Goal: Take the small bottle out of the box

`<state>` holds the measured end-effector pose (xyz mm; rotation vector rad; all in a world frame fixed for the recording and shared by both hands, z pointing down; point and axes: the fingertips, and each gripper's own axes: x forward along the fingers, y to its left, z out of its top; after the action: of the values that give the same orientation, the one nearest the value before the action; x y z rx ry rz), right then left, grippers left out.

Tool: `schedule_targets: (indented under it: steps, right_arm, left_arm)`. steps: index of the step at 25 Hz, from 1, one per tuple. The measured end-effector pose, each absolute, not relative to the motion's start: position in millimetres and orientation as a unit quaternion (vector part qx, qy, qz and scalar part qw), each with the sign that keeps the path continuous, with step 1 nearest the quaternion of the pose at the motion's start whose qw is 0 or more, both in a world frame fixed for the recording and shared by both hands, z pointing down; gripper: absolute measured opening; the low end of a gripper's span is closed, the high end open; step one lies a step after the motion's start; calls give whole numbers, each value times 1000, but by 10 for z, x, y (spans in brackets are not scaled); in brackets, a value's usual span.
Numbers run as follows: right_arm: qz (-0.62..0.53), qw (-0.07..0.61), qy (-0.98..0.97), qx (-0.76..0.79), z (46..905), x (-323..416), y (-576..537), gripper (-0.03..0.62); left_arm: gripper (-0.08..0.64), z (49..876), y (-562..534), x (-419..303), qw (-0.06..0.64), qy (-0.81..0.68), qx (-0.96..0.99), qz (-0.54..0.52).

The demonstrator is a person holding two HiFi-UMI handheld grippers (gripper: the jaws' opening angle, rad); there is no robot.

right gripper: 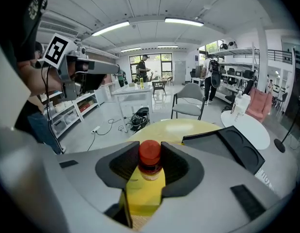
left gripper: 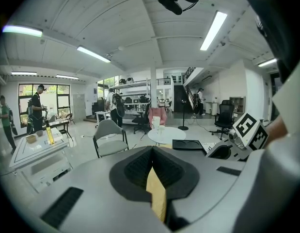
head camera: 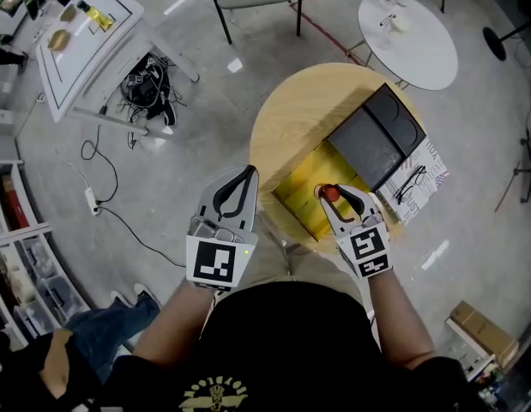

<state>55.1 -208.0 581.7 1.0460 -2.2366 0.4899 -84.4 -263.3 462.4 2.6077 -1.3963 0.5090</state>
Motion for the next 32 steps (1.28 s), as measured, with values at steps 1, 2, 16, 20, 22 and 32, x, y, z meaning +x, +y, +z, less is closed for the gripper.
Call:
schedule_targets:
  steps: [1,2,16,20,22,32]
  right_arm:
    - [184,306,-847,393,5763,542,-2087,150]
    - [182,306,-849,390,5705,533,-2095,150]
    - [147,287,-876,359,4824,492,-2187,150]
    - [133,276,-882,359,4568,530,-2206,150]
    - [129,269,-885,358,4437,543,-2214,149]
    - [104,245,-898,349,3852,541,-2207,149]
  left_arm:
    - [14,4583,-2638,-847,68,-465,867,168]
    - [14,4544,-2644,-849,67,-466,866,167]
    - [14,4152,-2595,-740,58,-469,868,150]
    - [14,4009,-2573,-689,49,-470,869,148]
    - [14,3916,-2560,-662,45,-470,870,144]
    - [14,3578,-2502,-619,31,-473,871,130]
